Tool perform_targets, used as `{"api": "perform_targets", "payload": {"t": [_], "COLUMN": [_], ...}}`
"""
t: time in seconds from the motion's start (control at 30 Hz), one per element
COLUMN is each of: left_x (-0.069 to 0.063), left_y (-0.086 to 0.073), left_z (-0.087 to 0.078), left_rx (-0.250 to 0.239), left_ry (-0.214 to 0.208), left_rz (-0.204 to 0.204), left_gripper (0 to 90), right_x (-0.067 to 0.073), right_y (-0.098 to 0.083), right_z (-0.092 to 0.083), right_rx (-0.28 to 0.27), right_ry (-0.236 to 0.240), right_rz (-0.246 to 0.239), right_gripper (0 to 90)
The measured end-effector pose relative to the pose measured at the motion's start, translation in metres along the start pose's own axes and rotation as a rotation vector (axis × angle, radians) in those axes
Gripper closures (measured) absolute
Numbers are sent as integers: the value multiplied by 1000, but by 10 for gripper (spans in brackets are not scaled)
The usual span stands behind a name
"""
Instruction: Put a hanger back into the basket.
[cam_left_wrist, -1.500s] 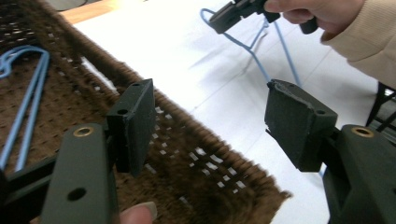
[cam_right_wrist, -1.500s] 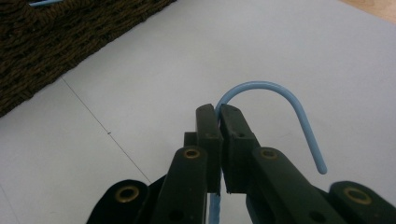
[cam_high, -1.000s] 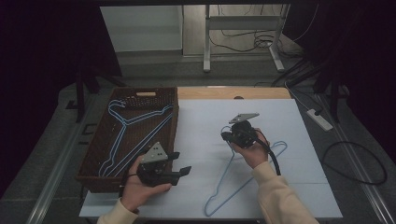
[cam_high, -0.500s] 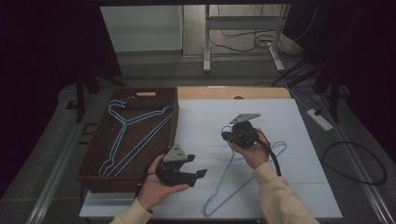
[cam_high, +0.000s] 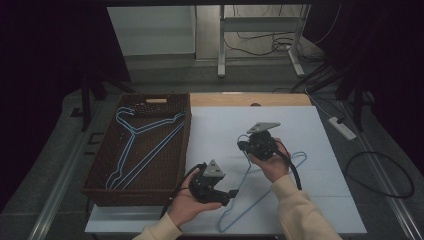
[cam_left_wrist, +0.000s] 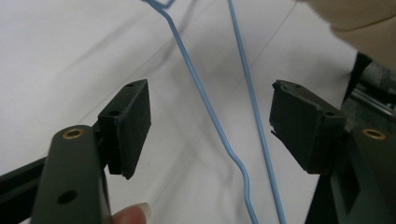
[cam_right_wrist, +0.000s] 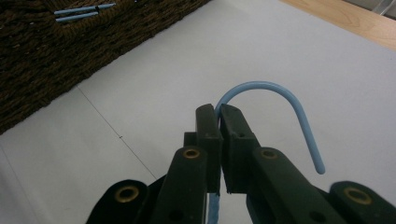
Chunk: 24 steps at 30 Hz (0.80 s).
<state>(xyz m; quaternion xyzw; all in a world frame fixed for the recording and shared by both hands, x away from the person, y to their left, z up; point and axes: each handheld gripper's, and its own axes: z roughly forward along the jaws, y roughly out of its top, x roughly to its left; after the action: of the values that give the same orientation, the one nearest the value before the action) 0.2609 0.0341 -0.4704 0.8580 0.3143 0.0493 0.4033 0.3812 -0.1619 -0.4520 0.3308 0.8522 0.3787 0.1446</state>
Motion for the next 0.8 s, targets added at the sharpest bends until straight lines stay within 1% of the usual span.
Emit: {"api": "perform_targets", "payload": {"t": [0.03, 0.1, 0.3, 0.33, 0.43, 0.5, 0.63, 0.67, 0.73, 0.77, 0.8], "left_x": [0, 1, 5, 7, 11, 13, 16, 18, 18, 18, 18], "left_y": [0, 0, 4, 5, 7, 8, 9, 9, 8, 8, 7], "left_z": [10, 18, 42, 47, 54, 58, 65, 67, 70, 71, 73], "left_rx": [16, 35, 64, 65, 65, 69, 83, 91, 101, 107, 114], "left_ry": [-6, -4, -4, -8, -25, -32, -62, -77, -94, -92, -94], "left_rz": [-9, -7, -25, -34, -64, -77, -99, -107, -118, -116, -112], "left_gripper": [300, 301, 314, 322, 347, 379, 465, 495, 555, 585, 634], "right_x": [0, 0, 1, 1, 1, 1, 1, 1, 1, 1, 1], "right_y": [0, -1, -1, -1, -1, -1, -1, -1, -2, -2, -2], "right_z": [0, -1, -2, -2, -2, -3, -6, -6, -7, -7, -8], "right_rx": [-3, -6, -10, -12, -18, -22, -27, -29, -32, -34, -37], "right_ry": [0, -2, -4, -4, -5, -4, -4, -4, -3, -3, -3], "right_rz": [-2, -4, -4, -3, -1, -1, -2, -1, 1, 0, -1], "right_gripper": [873, 873, 873, 873, 873, 873, 873, 873, 872, 872, 872]}}
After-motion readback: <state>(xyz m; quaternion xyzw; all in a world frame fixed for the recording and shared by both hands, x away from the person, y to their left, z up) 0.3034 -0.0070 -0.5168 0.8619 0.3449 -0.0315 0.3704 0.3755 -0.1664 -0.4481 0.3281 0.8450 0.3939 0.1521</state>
